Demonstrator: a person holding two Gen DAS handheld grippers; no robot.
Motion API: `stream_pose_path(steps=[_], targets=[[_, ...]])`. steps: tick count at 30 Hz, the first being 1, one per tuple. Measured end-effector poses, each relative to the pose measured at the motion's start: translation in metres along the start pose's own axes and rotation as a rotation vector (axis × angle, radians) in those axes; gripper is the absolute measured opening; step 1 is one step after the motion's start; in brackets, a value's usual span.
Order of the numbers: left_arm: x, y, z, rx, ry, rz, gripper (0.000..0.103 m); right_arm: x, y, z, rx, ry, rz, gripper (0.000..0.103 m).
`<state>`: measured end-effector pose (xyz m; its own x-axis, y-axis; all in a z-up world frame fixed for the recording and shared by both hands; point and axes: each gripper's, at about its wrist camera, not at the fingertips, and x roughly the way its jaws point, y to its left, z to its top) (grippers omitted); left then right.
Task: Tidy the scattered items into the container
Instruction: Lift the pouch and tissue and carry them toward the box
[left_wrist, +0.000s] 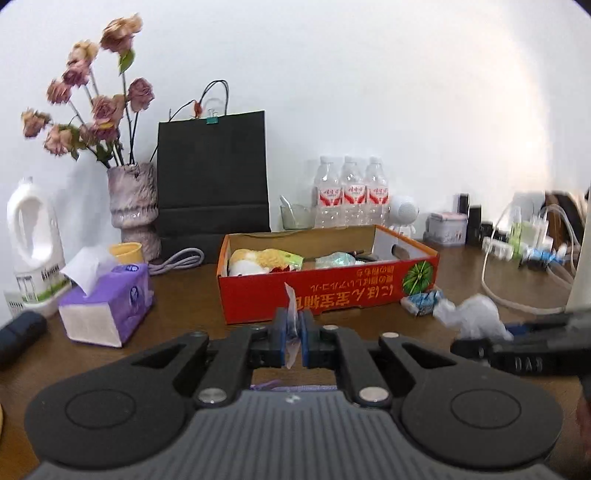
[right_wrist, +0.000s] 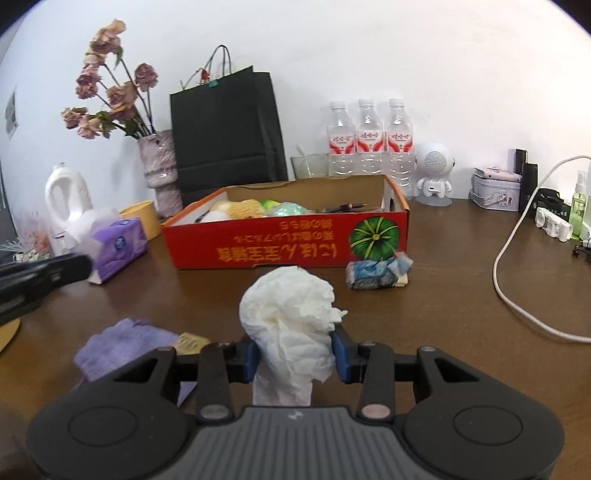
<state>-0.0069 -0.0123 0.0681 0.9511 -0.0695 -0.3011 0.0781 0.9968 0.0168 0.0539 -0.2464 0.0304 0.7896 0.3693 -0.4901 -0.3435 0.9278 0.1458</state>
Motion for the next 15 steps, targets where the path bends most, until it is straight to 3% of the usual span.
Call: stream_pose_path(steps=[6, 11, 15], targets=[[-0.037, -0.002, -0.001, -0.027, -0.116, -0.032, 0.008, -0.044, 0.015, -0.014, -0.045, -0.077, 0.019, 0.038], [-0.067, -0.008, -0.025, -0.063, -0.105, -0.136, 0.008, -0.074, 0.035, -0.032, -0.064, -0.116, 0.023, 0.038], [-0.089, -0.01, -0.041, -0.057, -0.107, -0.147, 0.008, -0.1, 0.047, -0.05, -0.09, -0.17, 0.052, 0.038]])
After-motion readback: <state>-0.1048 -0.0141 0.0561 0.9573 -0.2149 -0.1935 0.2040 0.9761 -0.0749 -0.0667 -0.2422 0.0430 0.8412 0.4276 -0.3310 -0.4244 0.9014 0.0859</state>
